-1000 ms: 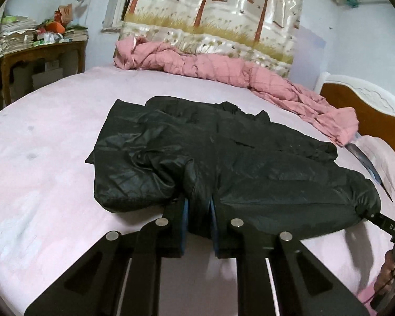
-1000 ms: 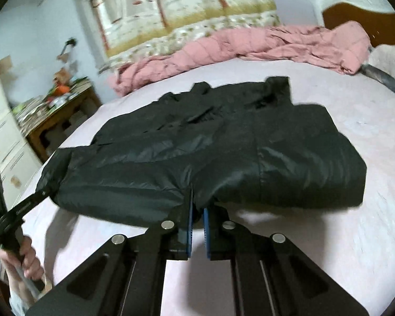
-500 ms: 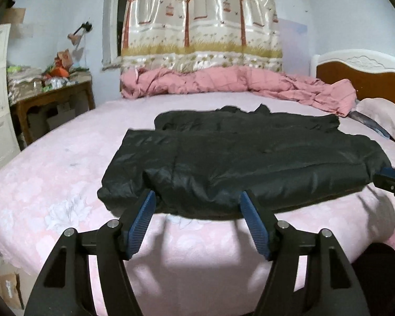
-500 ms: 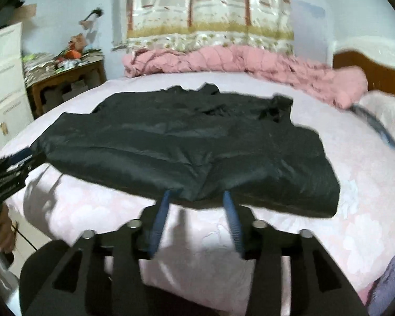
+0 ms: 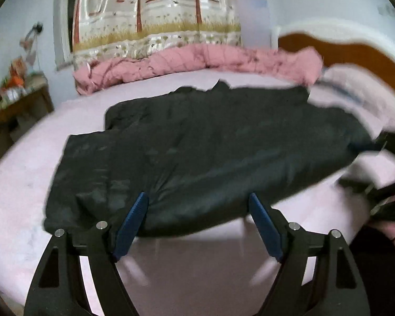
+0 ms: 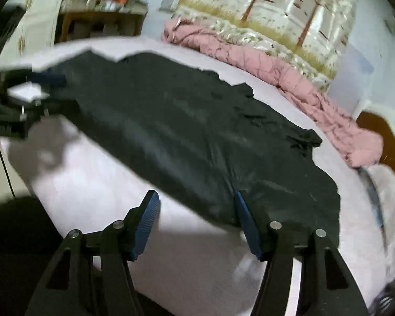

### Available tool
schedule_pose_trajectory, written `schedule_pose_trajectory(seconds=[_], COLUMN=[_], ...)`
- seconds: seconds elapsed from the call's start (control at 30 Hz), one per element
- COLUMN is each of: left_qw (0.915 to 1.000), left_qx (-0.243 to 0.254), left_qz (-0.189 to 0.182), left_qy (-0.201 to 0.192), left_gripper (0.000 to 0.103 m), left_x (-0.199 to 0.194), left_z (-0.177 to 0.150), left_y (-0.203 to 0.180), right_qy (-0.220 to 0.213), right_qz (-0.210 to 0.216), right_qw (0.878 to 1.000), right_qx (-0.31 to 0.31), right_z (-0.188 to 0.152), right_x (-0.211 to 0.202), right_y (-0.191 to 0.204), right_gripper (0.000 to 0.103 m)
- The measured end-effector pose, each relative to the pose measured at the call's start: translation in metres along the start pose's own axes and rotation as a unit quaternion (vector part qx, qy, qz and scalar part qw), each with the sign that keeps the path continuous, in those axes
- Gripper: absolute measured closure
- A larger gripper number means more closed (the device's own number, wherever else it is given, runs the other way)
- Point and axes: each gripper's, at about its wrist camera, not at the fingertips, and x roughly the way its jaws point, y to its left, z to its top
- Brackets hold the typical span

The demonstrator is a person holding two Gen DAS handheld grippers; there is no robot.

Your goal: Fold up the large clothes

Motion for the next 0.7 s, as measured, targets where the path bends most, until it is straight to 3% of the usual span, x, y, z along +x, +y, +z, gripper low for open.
schedule_pose_trajectory(seconds=[0.13, 0.27, 0.4, 0.53, 0.57, 0.63, 0.67, 0.7], left_qw=[0.9976, 0.9915, 0.9877, 0.9812, 0.9829, 0.9856, 0.9874, 0.9892], left_qx=[0.058, 0.115, 0.133, 0.131, 0.111, 0.072, 0.056, 0.043], left_qz=[0.038, 0.060, 0.081, 0.142, 0.148, 0.153, 0.148, 0.140], left_qy=[0.002, -0.005, -0.010, -0.004, -0.003, 0.000, 0.001, -0.003], left_gripper=[0.020, 0.017, 0.013, 0.011, 0.013, 0.037, 0.043, 0.055], left_x=[0.007, 0.014, 0.017, 0.031, 0.035, 0.038, 0.037, 0.035], left_z=[-0.005, -0.012, -0.015, -0.008, -0.005, -0.002, -0.002, -0.002], left_y=[-0.019, -0.030, -0.027, -0.017, -0.008, 0.010, 0.018, 0.024], right_qy=[0.001, 0.002, -0.001, -0.011, -0.017, -0.019, -0.014, -0.011], right_qz=[-0.037, -0.114, -0.114, -0.122, -0.140, -0.178, -0.172, -0.155], right_qw=[0.999, 0.993, 0.993, 0.992, 0.990, 0.982, 0.982, 0.983], right_qx=[0.004, -0.012, 0.000, 0.015, 0.027, 0.058, 0.079, 0.098], right_z=[-0.009, -0.008, -0.006, -0.003, -0.004, -0.007, -0.010, -0.014], right_x=[0.007, 0.017, 0.022, 0.025, 0.026, 0.030, 0.032, 0.032], right_y=[-0.007, -0.011, -0.022, -0.030, -0.033, -0.043, -0.051, -0.058], right_gripper=[0.037, 0.037, 0.037, 0.037, 0.037, 0.039, 0.042, 0.054])
